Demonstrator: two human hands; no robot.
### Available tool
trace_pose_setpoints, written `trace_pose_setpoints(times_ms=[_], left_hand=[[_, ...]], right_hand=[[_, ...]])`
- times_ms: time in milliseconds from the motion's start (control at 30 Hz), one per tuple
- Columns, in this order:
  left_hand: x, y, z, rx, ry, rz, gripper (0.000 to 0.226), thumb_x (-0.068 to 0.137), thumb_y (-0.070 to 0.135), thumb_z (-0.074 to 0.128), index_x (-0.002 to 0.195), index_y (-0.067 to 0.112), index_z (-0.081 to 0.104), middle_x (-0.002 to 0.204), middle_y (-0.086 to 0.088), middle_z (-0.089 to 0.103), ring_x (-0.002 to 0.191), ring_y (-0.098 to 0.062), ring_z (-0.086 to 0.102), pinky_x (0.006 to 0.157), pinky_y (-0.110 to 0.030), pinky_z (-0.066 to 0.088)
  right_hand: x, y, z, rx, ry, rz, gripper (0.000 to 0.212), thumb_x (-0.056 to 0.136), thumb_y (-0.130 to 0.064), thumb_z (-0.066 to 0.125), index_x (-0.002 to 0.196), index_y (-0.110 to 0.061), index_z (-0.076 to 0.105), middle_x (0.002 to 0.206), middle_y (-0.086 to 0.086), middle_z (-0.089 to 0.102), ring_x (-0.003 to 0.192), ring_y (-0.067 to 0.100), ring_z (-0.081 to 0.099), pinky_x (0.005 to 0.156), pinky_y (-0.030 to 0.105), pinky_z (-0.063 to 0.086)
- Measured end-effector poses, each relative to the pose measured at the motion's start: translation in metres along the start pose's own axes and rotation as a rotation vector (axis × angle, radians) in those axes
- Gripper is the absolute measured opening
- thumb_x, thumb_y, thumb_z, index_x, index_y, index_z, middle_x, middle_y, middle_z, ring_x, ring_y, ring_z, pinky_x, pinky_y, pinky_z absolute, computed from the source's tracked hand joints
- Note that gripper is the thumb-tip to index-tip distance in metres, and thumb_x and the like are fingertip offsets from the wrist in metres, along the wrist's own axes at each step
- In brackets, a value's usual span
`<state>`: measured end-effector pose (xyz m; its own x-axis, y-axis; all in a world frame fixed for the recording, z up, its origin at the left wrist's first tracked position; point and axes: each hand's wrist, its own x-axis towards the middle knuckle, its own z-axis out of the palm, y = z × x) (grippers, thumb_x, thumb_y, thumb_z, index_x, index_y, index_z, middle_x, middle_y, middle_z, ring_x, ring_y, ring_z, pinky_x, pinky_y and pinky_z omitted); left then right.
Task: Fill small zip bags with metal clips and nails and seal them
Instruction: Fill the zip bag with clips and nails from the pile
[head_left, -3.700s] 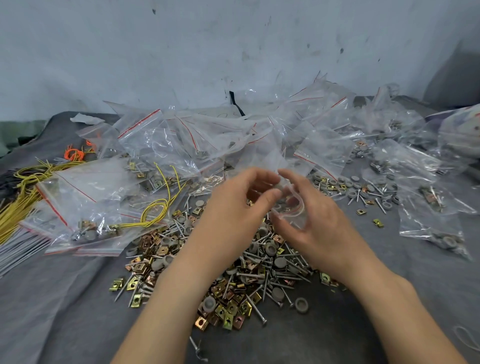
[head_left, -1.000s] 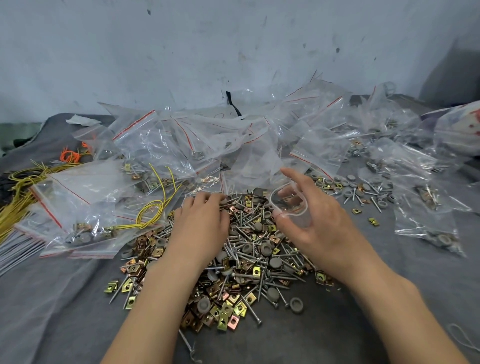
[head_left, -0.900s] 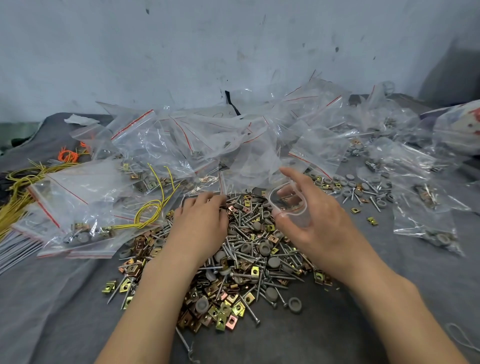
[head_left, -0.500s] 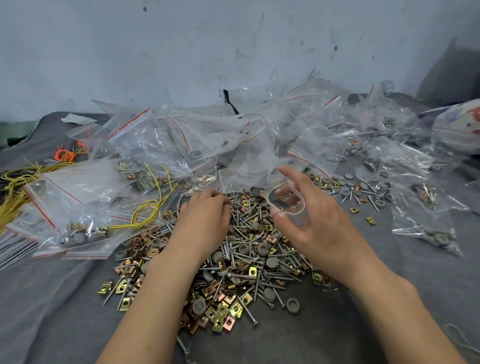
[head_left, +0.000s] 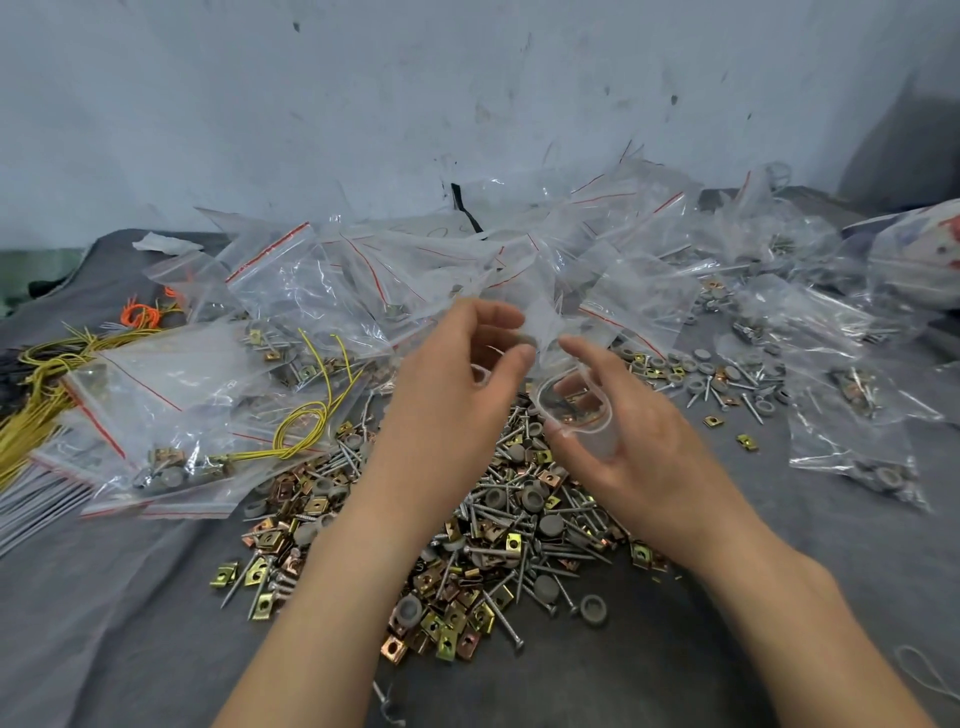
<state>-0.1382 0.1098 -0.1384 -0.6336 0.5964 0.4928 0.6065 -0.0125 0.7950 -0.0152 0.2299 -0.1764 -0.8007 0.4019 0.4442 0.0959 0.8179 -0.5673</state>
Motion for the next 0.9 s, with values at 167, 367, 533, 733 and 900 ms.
trace_pose_setpoints(times_ms=[167, 367, 533, 733, 900], left_hand=[[-0.007, 0.005, 0.009, 0.050, -0.135, 0.058, 0.008, 0.093, 0.026, 0.067, 0.098, 0.032, 0.066, 0.088, 0.023, 0.069, 0.084, 0.006, 0.064, 0.070, -0.005, 0.042], [0.000, 0.006, -0.011, 0.047, -0.072, 0.039, 0.011, 0.098, 0.033, 0.060, 0.107, 0.032, 0.065, 0.090, 0.016, 0.070, 0.082, 0.004, 0.063, 0.068, -0.007, 0.044], [0.001, -0.014, -0.034, 0.265, -0.131, -0.131, 0.020, 0.098, 0.037, 0.055, 0.115, 0.031, 0.062, 0.093, 0.015, 0.067, 0.080, 0.004, 0.061, 0.067, -0.017, 0.044], [-0.011, -0.035, -0.045, 0.689, -0.422, -0.246, 0.029, 0.099, 0.042, 0.049, 0.123, 0.029, 0.059, 0.098, 0.010, 0.062, 0.087, -0.006, 0.057, 0.080, -0.028, 0.047], [-0.019, -0.040, -0.047, 0.771, -0.562, -0.318, 0.034, 0.099, 0.046, 0.048, 0.128, 0.031, 0.056, 0.115, 0.004, 0.058, 0.104, -0.015, 0.053, 0.088, -0.031, 0.043]], right_hand=[[0.000, 0.000, 0.000, 0.010, 0.003, -0.005, 0.066, 0.090, -0.043, 0.060, 0.149, -0.024, 0.037, 0.127, -0.008, 0.061, 0.112, 0.013, 0.061, 0.097, 0.048, 0.048], [0.000, 0.002, 0.000, 0.020, 0.008, -0.004, 0.065, 0.091, -0.052, 0.054, 0.149, -0.031, 0.034, 0.119, -0.016, 0.060, 0.109, 0.007, 0.059, 0.098, 0.047, 0.048], [0.000, 0.004, 0.000, 0.028, 0.010, 0.010, 0.068, 0.087, -0.055, 0.050, 0.149, -0.033, 0.032, 0.122, -0.014, 0.061, 0.111, 0.006, 0.058, 0.100, 0.046, 0.047], [-0.001, 0.007, -0.001, 0.011, 0.015, 0.021, 0.065, 0.089, -0.054, 0.052, 0.147, -0.042, 0.028, 0.116, -0.022, 0.059, 0.107, -0.002, 0.056, 0.099, 0.044, 0.048], [-0.001, 0.005, -0.001, 0.010, 0.014, 0.011, 0.064, 0.089, -0.047, 0.057, 0.147, -0.039, 0.030, 0.113, -0.022, 0.058, 0.106, -0.002, 0.056, 0.099, 0.045, 0.049]])
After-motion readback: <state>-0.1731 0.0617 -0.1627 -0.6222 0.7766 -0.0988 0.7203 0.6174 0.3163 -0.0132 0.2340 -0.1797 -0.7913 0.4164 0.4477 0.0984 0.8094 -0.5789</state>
